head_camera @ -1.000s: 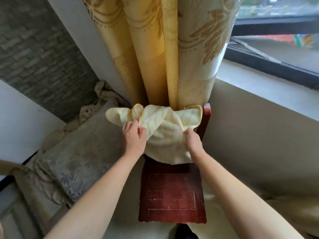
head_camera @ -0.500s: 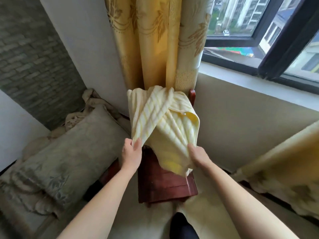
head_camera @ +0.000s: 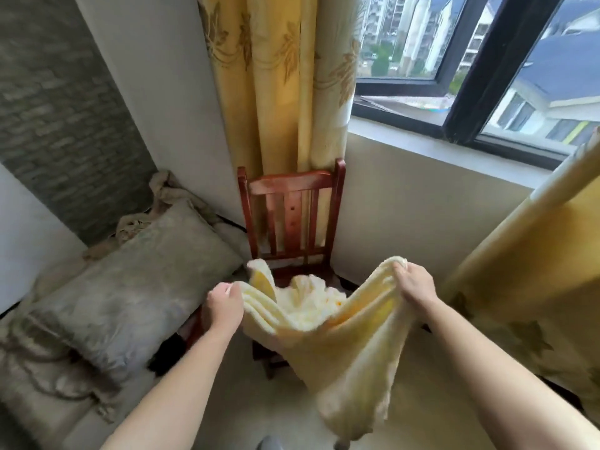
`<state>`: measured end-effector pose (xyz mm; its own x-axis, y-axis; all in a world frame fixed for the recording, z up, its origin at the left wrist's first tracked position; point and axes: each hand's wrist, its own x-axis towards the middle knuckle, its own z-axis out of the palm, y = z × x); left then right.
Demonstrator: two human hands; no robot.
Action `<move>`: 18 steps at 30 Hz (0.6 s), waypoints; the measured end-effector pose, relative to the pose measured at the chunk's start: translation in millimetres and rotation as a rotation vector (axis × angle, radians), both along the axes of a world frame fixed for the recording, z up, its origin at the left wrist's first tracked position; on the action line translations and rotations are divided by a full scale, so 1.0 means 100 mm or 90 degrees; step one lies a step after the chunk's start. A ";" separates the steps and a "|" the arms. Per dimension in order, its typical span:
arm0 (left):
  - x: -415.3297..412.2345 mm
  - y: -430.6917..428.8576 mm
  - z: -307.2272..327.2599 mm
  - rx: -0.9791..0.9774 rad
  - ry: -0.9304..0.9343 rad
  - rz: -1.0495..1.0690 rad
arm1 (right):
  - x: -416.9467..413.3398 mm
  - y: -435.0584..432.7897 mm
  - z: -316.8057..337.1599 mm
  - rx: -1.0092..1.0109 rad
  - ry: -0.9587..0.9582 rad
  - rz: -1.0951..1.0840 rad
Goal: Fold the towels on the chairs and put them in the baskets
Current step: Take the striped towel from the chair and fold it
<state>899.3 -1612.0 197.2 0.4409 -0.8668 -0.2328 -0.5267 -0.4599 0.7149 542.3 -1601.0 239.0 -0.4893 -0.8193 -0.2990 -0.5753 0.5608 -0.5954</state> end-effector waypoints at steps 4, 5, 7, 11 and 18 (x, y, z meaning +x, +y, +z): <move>-0.24 -0.01 0.37 -0.124 0.009 0.030 | -0.01 -0.01 0.30 -0.118 -0.088 -0.028; -0.30 -0.03 0.42 -0.143 0.027 0.049 | 0.00 0.01 0.35 -0.148 -0.128 -0.045; -0.49 -0.02 0.52 -0.180 0.063 0.098 | -0.08 0.11 0.51 -0.207 -0.207 -0.062; -0.74 0.01 0.61 -0.182 0.082 0.161 | -0.34 0.19 0.84 -0.287 -0.232 -0.038; -0.81 -0.19 1.02 -0.237 0.221 0.210 | -0.62 0.02 1.33 -0.405 -0.311 -0.019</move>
